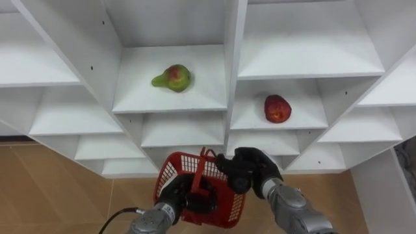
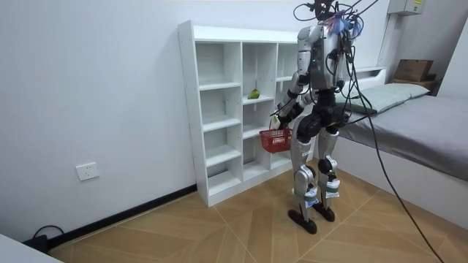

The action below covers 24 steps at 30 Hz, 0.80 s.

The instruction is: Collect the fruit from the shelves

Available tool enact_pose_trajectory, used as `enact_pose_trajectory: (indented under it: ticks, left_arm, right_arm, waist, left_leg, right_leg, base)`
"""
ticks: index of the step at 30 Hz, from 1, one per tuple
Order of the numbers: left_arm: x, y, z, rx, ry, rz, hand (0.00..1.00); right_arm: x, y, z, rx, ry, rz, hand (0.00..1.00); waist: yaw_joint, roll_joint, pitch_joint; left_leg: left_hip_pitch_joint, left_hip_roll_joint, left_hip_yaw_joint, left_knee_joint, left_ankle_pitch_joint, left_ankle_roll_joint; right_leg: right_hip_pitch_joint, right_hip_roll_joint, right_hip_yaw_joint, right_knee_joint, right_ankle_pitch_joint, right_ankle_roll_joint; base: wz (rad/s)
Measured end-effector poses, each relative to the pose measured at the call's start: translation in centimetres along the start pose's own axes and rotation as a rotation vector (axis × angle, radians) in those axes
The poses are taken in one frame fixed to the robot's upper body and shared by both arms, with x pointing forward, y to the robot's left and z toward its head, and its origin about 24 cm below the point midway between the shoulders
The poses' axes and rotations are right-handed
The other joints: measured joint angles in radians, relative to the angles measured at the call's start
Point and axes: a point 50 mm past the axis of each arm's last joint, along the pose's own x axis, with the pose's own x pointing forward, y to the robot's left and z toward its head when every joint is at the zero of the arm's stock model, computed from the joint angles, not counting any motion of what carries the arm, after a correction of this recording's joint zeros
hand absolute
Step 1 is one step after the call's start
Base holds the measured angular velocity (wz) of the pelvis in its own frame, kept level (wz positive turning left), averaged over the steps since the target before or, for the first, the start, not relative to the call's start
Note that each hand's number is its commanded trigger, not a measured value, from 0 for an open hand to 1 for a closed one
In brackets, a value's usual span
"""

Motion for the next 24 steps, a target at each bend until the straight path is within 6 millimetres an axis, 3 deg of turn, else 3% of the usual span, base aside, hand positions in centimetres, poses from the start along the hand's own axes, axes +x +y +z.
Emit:
enact_pose_trajectory:
  ticks: [5, 6, 7, 8, 9, 24]
  left_arm:
    - [0.00, -0.27, -0.09, 0.014, 0.005, -0.020, 1.00]
    - [0.00, -0.33, -0.11, 0.018, 0.005, -0.023, 1.00]
    - [0.00, -0.35, -0.12, 0.020, 0.006, -0.024, 1.00]
    - [0.00, -0.41, -0.15, 0.023, 0.007, -0.027, 1.00]
    - [0.00, -0.48, -0.17, 0.026, 0.008, -0.030, 1.00]
    - [-0.02, -0.57, -0.24, 0.035, 0.012, -0.050, 1.00]
  right_arm:
    - [0.00, -0.05, -0.02, 0.000, 0.001, -0.002, 1.00]
    - [0.00, -0.03, -0.03, 0.000, 0.002, -0.001, 0.95]
    - [0.00, -0.02, -0.03, 0.000, 0.002, -0.001, 0.61]
    - [0.00, -0.02, -0.04, 0.000, 0.002, -0.001, 0.06]
    - [0.00, -0.02, -0.04, 0.000, 0.002, -0.001, 0.00]
    - [0.01, 0.07, -0.06, -0.005, 0.004, 0.004, 0.00]
  waist:
    - [0.000, 0.001, 0.0000]
    - [-0.001, 0.001, 0.0000]
    - [-0.001, 0.001, 0.0000]
    - [-0.001, 0.001, 0.0000]
    - [-0.003, 0.001, 0.0000]
    - [0.001, 0.001, -0.0001]
  left_leg:
    - [0.000, 0.000, 0.000, 0.000, 0.000, 0.000]
    - [0.000, 0.000, 0.000, 0.000, 0.000, 0.000]
    - [0.000, 0.000, 0.000, 0.000, 0.000, 0.000]
    - [0.000, 0.000, 0.000, 0.000, 0.000, 0.000]
    - [0.000, 0.000, 0.000, 0.000, 0.000, 0.000]
    - [-0.001, 0.000, -0.003, 0.000, 0.000, 0.000]
  right_leg:
    - [0.001, 0.000, -0.001, 0.000, 0.000, 0.000]
    - [0.001, 0.000, -0.002, 0.000, 0.000, 0.000]
    - [0.001, 0.000, -0.002, 0.000, 0.000, 0.000]
    - [0.001, 0.000, -0.002, 0.000, 0.000, 0.000]
    - [0.001, 0.000, -0.004, 0.000, 0.000, 0.000]
    - [0.001, -0.001, -0.020, 0.000, 0.000, 0.000]
  base:
    - [0.00]
    - [0.00]
    - [0.00]
    - [0.00]
    - [0.00]
    - [0.00]
